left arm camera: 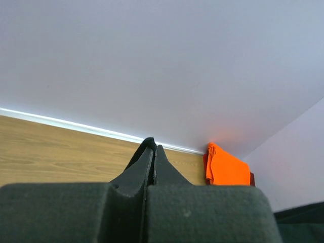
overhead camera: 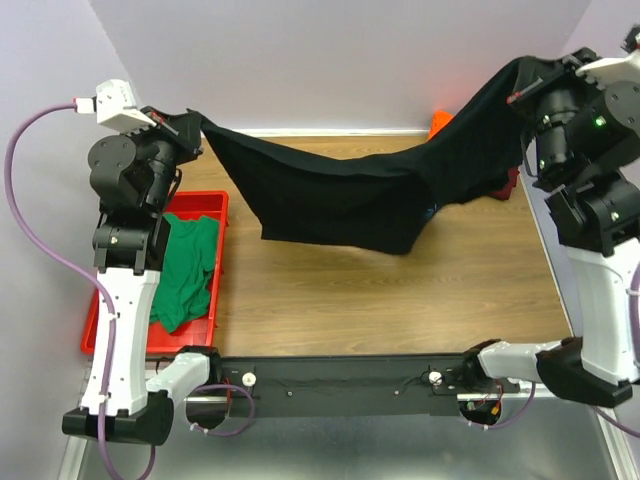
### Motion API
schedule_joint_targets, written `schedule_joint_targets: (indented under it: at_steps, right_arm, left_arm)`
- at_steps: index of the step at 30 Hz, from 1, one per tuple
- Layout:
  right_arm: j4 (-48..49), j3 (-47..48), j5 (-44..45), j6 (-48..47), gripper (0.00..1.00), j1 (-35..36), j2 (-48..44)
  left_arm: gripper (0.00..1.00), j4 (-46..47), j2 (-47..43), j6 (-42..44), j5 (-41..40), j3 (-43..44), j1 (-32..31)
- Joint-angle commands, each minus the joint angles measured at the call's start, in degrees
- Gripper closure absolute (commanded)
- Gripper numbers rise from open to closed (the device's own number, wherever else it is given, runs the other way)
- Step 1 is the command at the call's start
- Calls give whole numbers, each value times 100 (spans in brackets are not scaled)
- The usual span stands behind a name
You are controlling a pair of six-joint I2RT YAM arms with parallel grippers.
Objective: Fold and stack the t-shirts
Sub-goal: Flatten the tshirt out
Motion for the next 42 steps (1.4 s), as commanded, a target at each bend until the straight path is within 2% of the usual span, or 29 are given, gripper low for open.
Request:
schedule_joint_targets:
  at_steps: [1, 4, 7, 11, 12, 16, 18, 22, 25, 26, 27, 29, 31, 32, 34, 35, 36, 39, 40, 42]
  right_arm:
    - [391, 211, 198, -496, 99, -24, 689]
    - [804, 466, 163, -733, 99, -111, 1470]
    - [1173, 903, -555, -655, 99, -567, 2288]
    - [1253, 2195, -1111, -505, 99, -867, 3518]
    - [1253, 2624, -1234, -453, 99, -894, 3825]
    - [1419, 3278, -1375, -417, 99, -911, 4170]
    - [1726, 3297, -1411, -435, 99, -929, 4118]
    - [2018, 3016, -1428, -487, 99, -938, 3820]
    - [2079, 2613, -1393, -479, 99, -955, 3512]
    - [2071, 2202, -1358, -444, 99, -964, 3433]
    - [2071, 1972, -1341, -400, 99, -964, 3215]
    - [2071, 962, -1262, -251, 99, -982, 2933]
    - [2071, 137, -1191, -136, 99, -982, 2425]
    - [2062, -772, -1104, -23, 99, -991, 2204]
    - [2062, -1682, -1086, 240, 99, -1008, 1565]
    - [2062, -2644, -1103, 312, 99, -1017, 1378]
    - [2062, -3071, -1121, 408, 99, -1026, 1202]
    - [1940, -4302, -1270, 777, 99, -1043, 586]
    - [1756, -4993, -1288, 961, 100, -1043, 480]
    - [1641, -5603, -1358, 1137, 99, -1052, 251]
  left_arm:
    - [100, 297, 519, -174, -8, 84, -16]
    - [100, 578, 1202, -332, -70, 295, -16]
    - [100, 1095, 1931, -429, -70, 602, -8]
    - [100, 1362, 3049, -220, -35, 1751, 19]
    - [100, 1266, 3478, -166, 44, 2450, 53]
    - [100, 1117, 4218, -131, 369, 3852, 220]
    - [100, 1020, 4378, -139, 448, 4466, 352]
    - [100, 1063, 4317, -139, 545, 4585, 581]
    - [100, 1150, 4133, -122, 572, 4077, 634]
    - [100, 1307, 3950, -122, 572, 3840, 651]
    - [100, 1370, 3861, -131, 606, 3385, 651]
    - [100, 1397, 3659, -192, 677, 2917, 651]
    - [100, 1423, 3474, -288, 738, 1969, 643]
    - [100, 1502, 3264, -402, 765, 1591, 643]
    - [100, 1511, 3009, -508, 826, 539, 634]
    - [100, 1520, 2946, -587, 861, 237, 634]
    - [100, 1503, 2894, -631, 862, -341, 625]
    - [100, 1309, 2674, -710, 836, -1073, 634]
    - [100, 1300, 2560, -737, 818, -1563, 599]
    - [100, 1300, 2480, -737, 783, -1997, 555]
